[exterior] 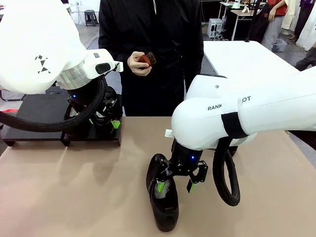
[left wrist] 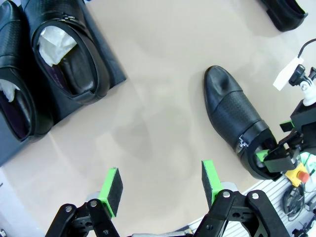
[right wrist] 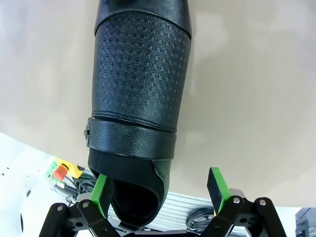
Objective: Organize the shoes by placing them on the stand.
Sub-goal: Place the Shoe from the middle of the table onto the Shoes Stand.
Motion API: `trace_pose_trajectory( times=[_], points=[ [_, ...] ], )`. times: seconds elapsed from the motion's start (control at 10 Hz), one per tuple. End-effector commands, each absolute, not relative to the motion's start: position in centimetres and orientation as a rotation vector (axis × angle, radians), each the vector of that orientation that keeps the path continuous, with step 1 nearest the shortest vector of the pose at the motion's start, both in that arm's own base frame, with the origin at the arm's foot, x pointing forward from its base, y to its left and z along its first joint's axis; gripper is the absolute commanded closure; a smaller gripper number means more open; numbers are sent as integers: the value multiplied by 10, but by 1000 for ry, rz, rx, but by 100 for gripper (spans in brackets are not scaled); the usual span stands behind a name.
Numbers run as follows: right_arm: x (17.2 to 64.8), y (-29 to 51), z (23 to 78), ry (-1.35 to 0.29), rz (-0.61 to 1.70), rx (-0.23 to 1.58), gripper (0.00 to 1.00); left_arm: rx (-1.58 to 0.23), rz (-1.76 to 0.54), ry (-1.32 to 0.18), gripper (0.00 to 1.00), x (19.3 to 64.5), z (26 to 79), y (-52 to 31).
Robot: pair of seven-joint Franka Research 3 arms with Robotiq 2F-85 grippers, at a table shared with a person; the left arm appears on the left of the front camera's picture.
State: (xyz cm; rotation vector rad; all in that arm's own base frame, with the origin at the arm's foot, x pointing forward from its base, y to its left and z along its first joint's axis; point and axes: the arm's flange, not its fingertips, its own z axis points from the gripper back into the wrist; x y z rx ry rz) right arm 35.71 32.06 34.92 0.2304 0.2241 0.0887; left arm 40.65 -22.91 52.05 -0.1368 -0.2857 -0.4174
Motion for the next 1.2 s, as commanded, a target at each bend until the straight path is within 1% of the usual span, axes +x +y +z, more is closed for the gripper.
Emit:
trace_pose_trajectory(
  times=[0.0,0.2,0.3,0.5,0.6,0.7,0.8,0.9,1.0,1.1],
  points=[
    [346,302,378,154,96,187,0,-141,-416,-288,17,408,522,-228],
    [329,249,423,55,82,111,0,-141,-416,-288,17,408,522,-228],
    [322,217,438,9,40,114,0,-141,-416,-288,17,408,522,-228],
    [313,165,447,-31,-65,134,0,-137,-417,-286,17,407,521,-229],
    [313,146,442,-32,-133,151,0,-146,-422,-262,17,394,517,-252],
    [314,134,437,-19,-173,148,0,-94,-317,-284,17,376,517,-270],
    [316,126,434,-17,-197,151,0,-134,-209,-243,17,354,518,-285],
    [319,121,431,-17,-225,169,0,-153,-171,-179,17,338,513,-293],
    [324,128,452,-28,-168,157,0,-144,-171,-145,17,330,509,-292],
    [324,128,452,-28,-168,157,0,-24,-279,-244,17,348,522,-262]
  ],
)
